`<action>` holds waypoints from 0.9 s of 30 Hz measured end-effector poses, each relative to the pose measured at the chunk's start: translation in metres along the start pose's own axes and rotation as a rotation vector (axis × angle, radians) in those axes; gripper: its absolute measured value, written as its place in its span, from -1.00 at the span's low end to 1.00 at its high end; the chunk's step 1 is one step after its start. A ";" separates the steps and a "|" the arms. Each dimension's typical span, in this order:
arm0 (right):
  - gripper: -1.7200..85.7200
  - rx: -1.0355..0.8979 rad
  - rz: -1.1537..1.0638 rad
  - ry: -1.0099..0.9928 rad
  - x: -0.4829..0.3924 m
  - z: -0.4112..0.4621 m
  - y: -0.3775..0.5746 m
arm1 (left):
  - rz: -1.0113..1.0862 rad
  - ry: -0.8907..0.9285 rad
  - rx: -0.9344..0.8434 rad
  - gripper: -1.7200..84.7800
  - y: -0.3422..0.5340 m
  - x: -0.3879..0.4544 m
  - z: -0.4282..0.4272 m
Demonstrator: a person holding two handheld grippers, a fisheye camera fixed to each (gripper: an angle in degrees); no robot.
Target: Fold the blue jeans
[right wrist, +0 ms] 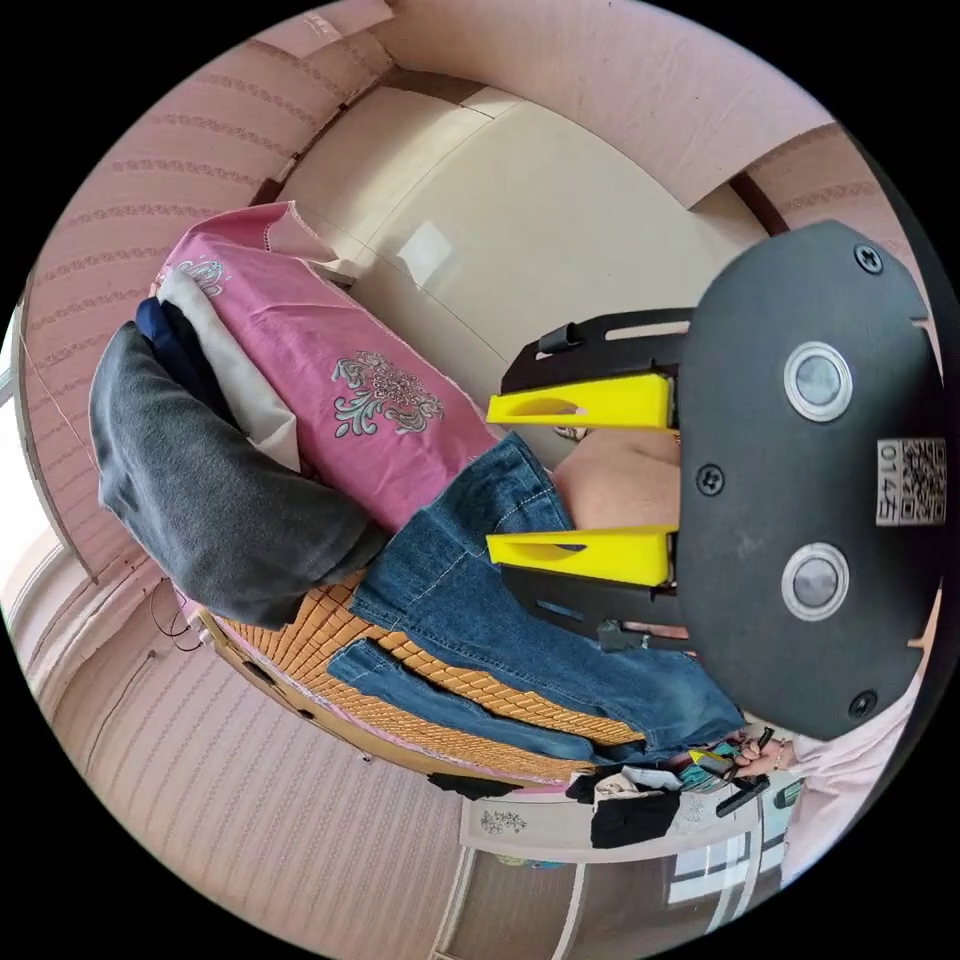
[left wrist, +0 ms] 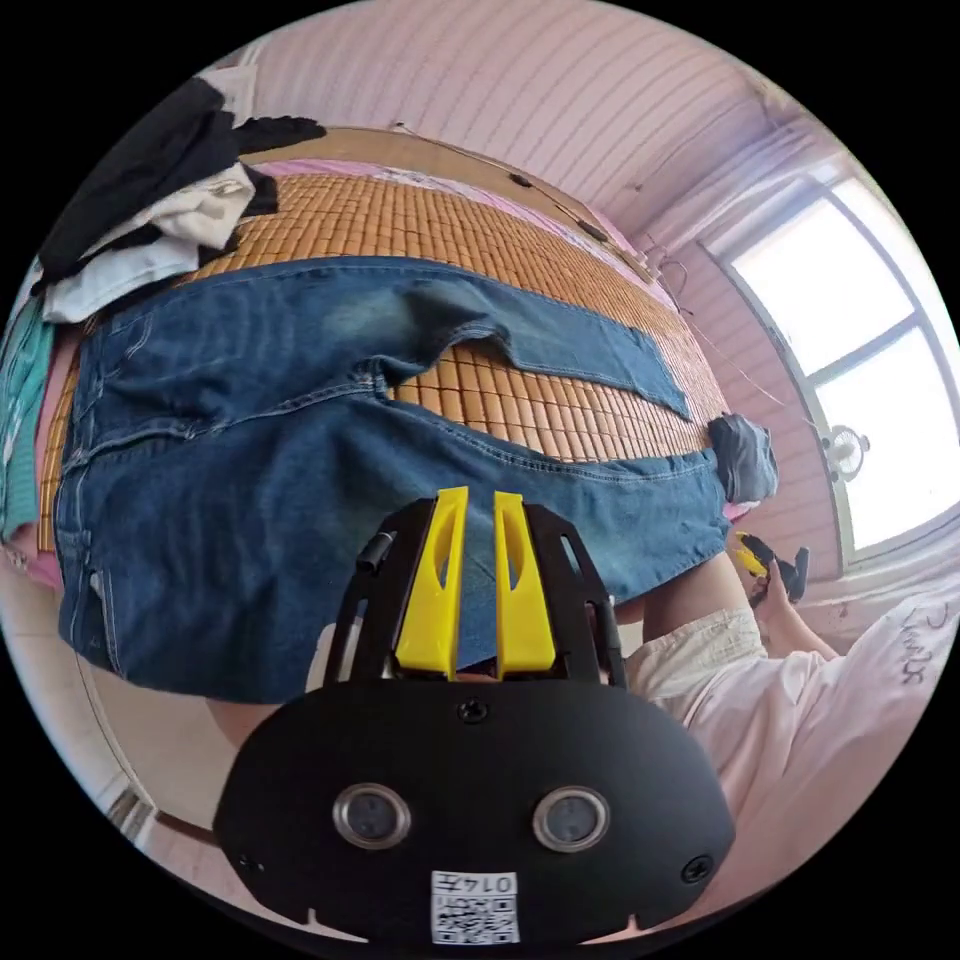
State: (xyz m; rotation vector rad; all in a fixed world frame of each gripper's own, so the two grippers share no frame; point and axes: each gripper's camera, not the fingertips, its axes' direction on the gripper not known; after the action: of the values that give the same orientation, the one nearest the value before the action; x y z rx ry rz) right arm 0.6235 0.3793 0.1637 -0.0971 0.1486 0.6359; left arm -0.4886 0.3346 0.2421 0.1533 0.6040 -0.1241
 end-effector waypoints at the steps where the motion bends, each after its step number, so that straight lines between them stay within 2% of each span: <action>1: -0.58 -0.020 0.031 -0.041 0.007 0.006 0.003 | -0.058 -0.005 0.020 -0.81 0.007 -0.020 -0.014; 3: -0.56 -0.042 0.076 -0.087 0.016 0.014 0.007 | -0.270 -0.038 0.108 -0.78 0.042 -0.093 -0.067; 7: -0.60 -0.134 0.123 -0.130 0.025 0.042 0.010 | -0.550 -0.045 0.220 -0.74 0.098 -0.181 -0.117; 9: -0.65 -0.123 0.115 -0.186 0.024 0.040 0.006 | -0.722 0.102 0.264 -0.70 0.126 -0.233 -0.121; 11: -0.70 -0.079 0.105 -0.237 0.018 0.030 -0.003 | -0.786 0.203 0.300 -0.67 0.132 -0.257 -0.120; 17: -0.87 0.004 -0.015 -0.250 -0.005 -0.015 -0.026 | -0.761 0.158 0.179 -0.70 0.093 -0.290 -0.125; 21: -0.90 0.031 -0.093 -0.249 -0.018 -0.040 -0.031 | -0.730 0.120 0.271 -0.70 0.116 -0.286 -0.173; 24: -0.91 0.049 -0.114 -0.245 -0.021 -0.049 -0.031 | -0.793 0.061 0.311 -0.67 0.140 -0.299 -0.188; 27: -0.91 0.035 -0.099 -0.253 -0.023 -0.046 -0.032 | -0.817 0.128 0.304 -0.62 0.135 -0.313 -0.181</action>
State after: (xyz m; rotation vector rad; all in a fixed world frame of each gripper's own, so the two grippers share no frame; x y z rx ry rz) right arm 0.6197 0.3337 0.1237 0.0103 -0.0892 0.5415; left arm -0.8230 0.5214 0.2886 0.2019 0.7452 -1.0053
